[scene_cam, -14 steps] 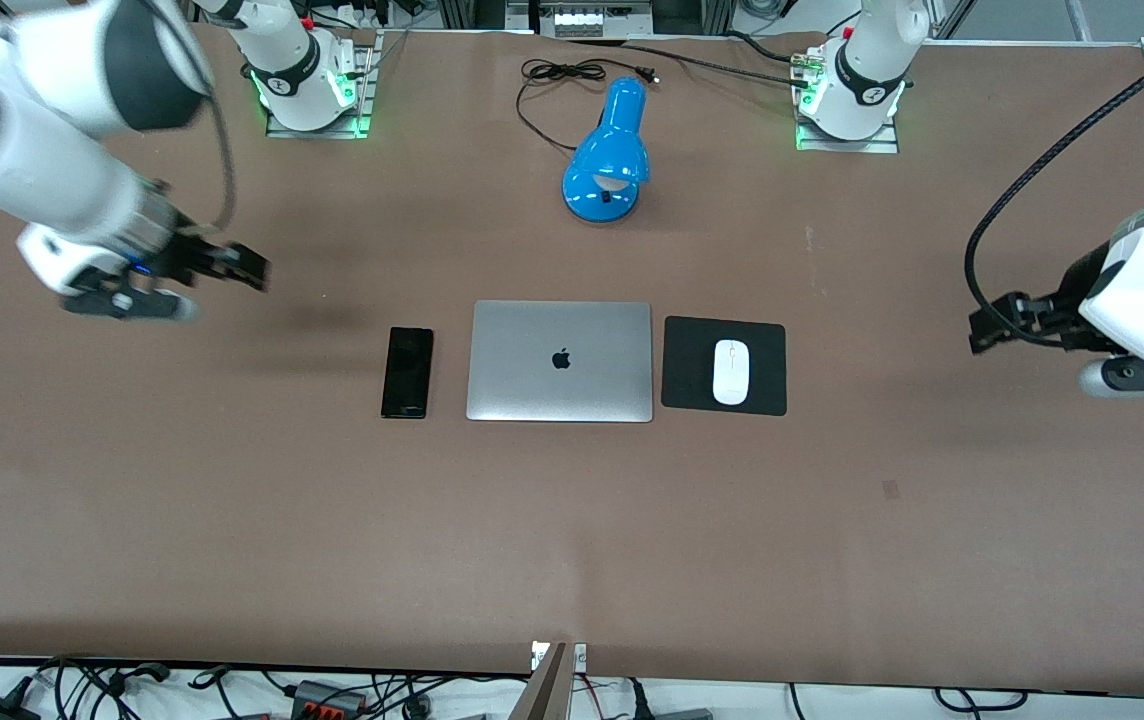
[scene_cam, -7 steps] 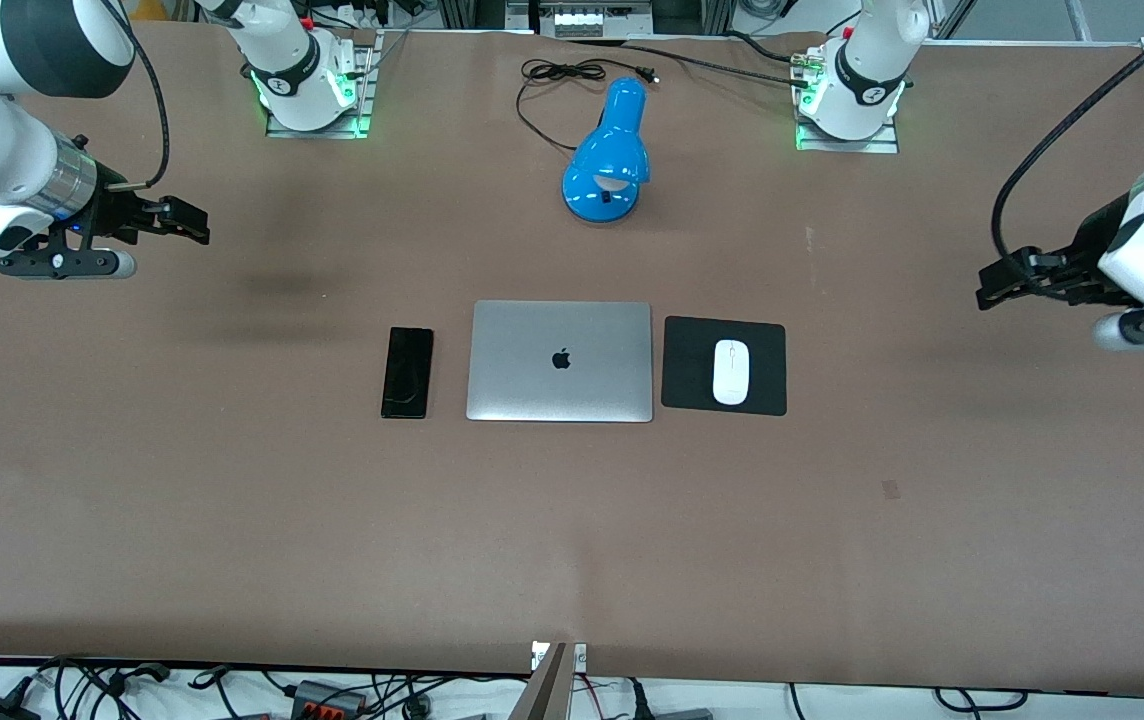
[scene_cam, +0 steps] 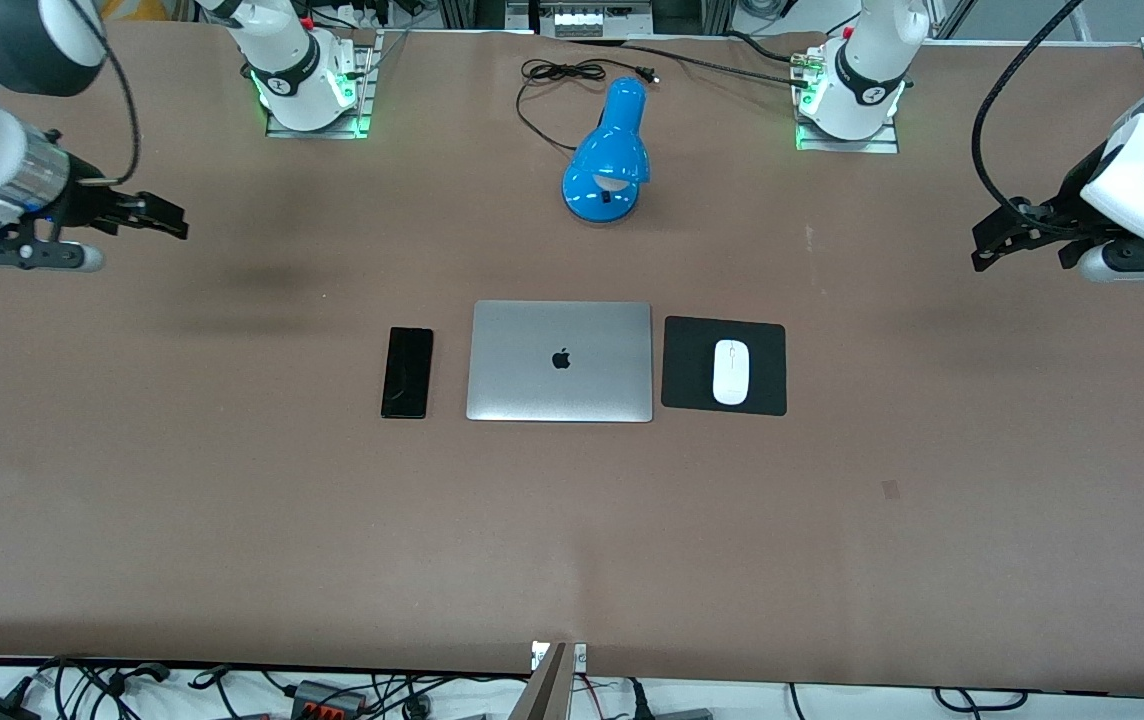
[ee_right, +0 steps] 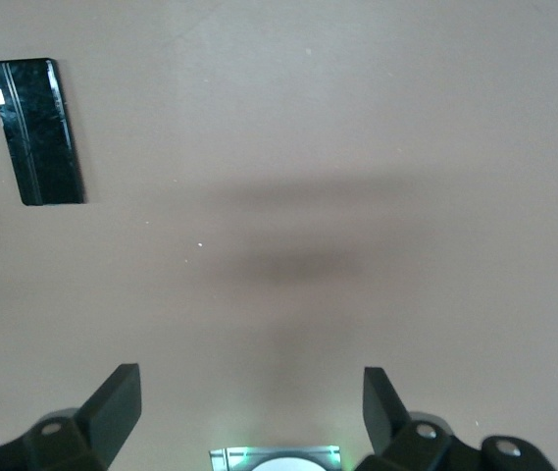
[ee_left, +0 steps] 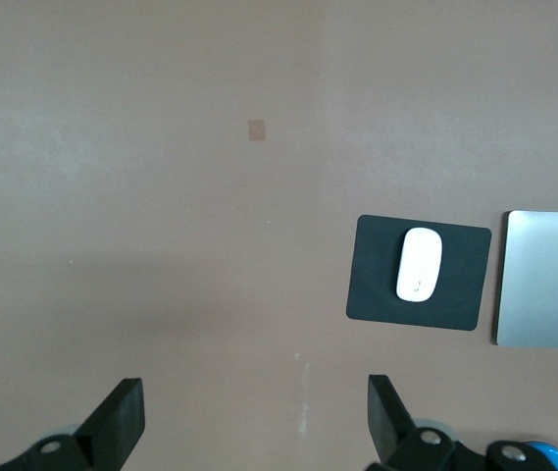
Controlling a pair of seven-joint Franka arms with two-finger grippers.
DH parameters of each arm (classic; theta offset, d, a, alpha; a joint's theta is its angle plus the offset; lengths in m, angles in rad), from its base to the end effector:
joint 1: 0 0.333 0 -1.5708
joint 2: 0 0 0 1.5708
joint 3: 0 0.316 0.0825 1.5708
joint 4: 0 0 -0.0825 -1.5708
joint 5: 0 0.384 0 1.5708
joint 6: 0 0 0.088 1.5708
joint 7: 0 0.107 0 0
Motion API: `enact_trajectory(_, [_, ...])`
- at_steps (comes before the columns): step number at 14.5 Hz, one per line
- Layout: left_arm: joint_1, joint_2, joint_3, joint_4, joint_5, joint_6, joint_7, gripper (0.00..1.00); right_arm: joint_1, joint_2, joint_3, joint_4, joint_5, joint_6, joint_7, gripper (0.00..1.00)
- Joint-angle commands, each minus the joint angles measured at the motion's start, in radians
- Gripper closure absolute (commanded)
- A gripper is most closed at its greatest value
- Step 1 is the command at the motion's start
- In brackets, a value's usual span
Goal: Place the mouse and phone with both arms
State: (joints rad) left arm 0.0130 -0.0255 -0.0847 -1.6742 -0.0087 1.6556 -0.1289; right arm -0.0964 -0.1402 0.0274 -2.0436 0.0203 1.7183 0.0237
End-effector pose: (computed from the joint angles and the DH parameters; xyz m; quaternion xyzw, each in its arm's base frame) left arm 0.5509 -0.0410 0.5969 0.9996 0.0290 0.0031 0.0036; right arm 0.4932 -0.0317 0.4886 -0.9945 0.0489 0.0922 0.0101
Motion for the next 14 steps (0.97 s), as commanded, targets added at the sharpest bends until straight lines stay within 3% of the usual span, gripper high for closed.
enact_trajectory(1, [-0.005, -0.01, 0.005, -0.006, -0.013, -0.013, 0.026, 0.0, -0.011, -0.015, -0.015, 0.094, 0.012, -0.055, -0.002, 0.0])
enact_trajectory(8, [-0.002, 0.004, 0.002, 0.008, -0.013, -0.014, 0.028, 0.0, 0.027, 0.143, -0.003, 0.351, 0.009, -0.032, -0.011, 0.0])
enact_trajectory(14, [-0.002, 0.004, 0.002, 0.01, -0.022, -0.016, 0.026, 0.0, 0.029, 0.156, -0.007, 0.384, -0.002, -0.04, -0.013, 0.0])
